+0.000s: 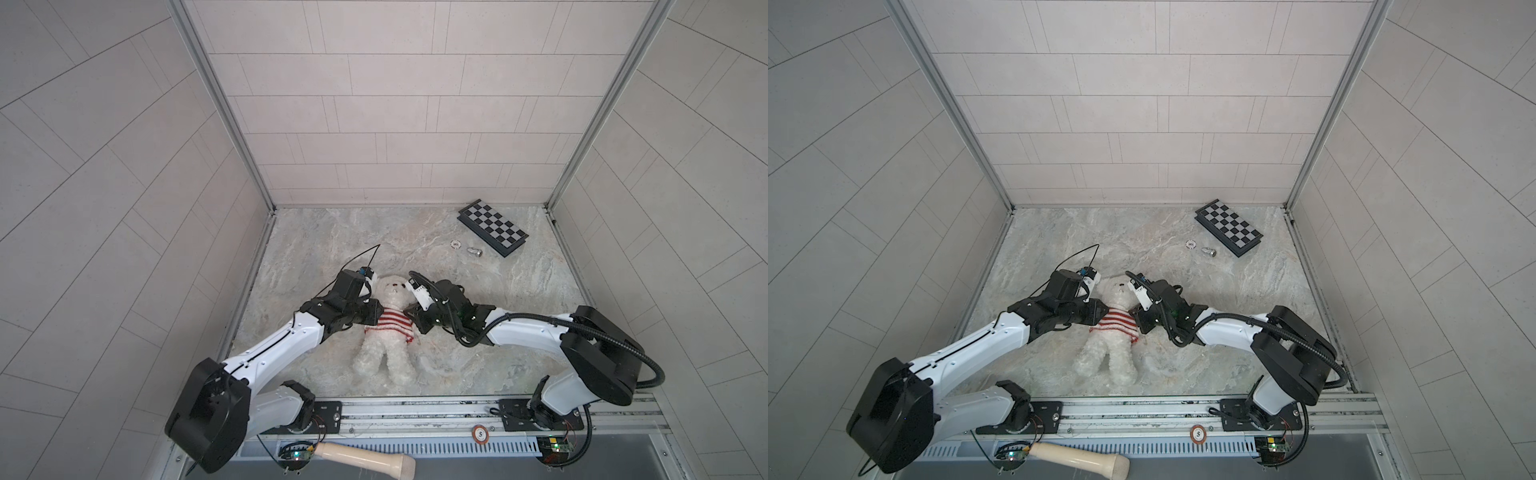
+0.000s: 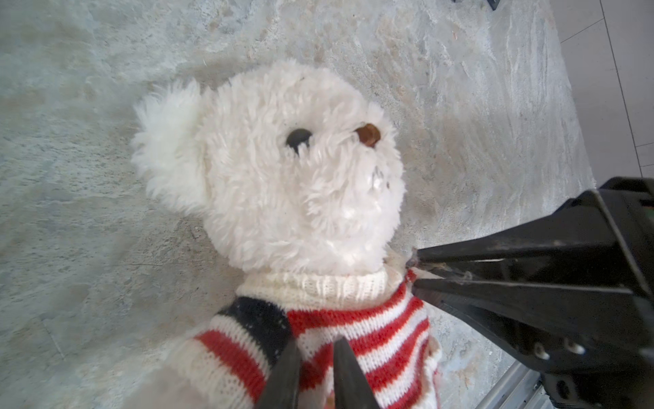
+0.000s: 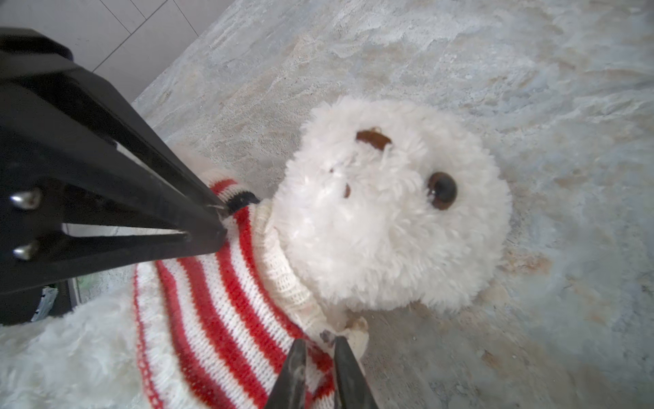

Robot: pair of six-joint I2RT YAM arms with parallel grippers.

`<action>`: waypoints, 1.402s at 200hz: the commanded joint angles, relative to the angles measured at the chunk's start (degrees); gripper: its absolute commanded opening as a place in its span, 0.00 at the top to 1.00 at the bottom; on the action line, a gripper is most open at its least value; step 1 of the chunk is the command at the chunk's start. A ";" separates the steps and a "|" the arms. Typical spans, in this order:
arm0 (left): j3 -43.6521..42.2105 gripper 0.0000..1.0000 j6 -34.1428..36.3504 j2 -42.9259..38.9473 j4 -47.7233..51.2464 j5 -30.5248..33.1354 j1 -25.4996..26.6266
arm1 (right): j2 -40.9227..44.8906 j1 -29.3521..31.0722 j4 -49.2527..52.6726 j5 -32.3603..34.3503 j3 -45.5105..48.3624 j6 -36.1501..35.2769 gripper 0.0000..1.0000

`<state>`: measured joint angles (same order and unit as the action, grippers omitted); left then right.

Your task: Dress the teddy bear

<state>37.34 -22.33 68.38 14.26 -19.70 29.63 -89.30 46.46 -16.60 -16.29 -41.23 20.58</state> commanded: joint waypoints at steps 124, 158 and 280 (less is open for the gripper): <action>-5.03 0.42 -1.53 -16.36 3.24 2.49 -4.86 | 16.81 0.04 5.22 2.63 10.88 5.16 0.43; -7.73 0.41 -4.00 -16.60 0.17 -1.59 -8.89 | 19.26 0.13 2.36 1.59 14.95 8.20 0.35; -9.71 0.36 -4.49 -15.77 1.40 3.29 -9.93 | 6.83 -0.40 -6.22 -0.92 12.77 6.87 0.49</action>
<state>28.27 -26.55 53.41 15.07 -17.98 20.25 -81.30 46.17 -19.77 -16.38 -26.59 27.27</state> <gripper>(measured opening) 0.621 0.550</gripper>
